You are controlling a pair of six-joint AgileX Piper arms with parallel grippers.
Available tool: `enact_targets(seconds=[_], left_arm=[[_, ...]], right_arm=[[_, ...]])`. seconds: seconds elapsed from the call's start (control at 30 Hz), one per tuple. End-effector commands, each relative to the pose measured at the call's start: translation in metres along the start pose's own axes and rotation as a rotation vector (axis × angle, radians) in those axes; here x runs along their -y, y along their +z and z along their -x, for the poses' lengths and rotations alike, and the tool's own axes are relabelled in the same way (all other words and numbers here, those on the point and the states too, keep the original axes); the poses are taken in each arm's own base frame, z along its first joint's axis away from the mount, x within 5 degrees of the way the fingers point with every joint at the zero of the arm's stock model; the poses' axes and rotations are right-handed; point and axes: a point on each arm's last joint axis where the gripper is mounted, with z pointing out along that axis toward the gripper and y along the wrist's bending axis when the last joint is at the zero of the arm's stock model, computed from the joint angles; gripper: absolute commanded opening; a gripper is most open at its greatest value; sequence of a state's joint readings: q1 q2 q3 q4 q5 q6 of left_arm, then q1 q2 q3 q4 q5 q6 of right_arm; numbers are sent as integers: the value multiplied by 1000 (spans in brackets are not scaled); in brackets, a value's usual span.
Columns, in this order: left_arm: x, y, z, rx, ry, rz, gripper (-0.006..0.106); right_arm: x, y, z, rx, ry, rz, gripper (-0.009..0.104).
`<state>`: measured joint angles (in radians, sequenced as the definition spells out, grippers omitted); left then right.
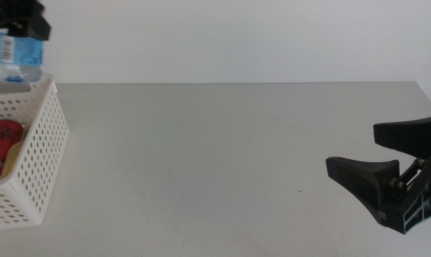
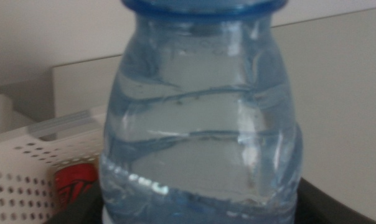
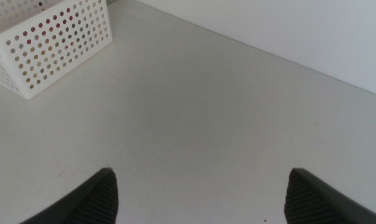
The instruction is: Use arms to grab the bottles and put them into the dustbin to the left of the table.
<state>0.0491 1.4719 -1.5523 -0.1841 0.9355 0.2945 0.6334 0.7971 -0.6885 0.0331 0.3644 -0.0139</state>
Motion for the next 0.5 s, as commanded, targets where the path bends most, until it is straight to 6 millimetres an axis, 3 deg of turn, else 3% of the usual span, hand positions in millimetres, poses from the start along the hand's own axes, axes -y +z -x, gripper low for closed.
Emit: enact_targets(seconds=[0.0,0.2,0.47], left_arm=[[-21,-33,19,120,-34,68,-2],[-68,-25,8,25,-123,156,-2],[-108,31,-22,-219,-186,177,-2]], right_arm=[[0,-5,15,99,-20,-3,75],[0,-5,15,99,-20,-3,75],[0,-5,15,99,-20,-3,75]])
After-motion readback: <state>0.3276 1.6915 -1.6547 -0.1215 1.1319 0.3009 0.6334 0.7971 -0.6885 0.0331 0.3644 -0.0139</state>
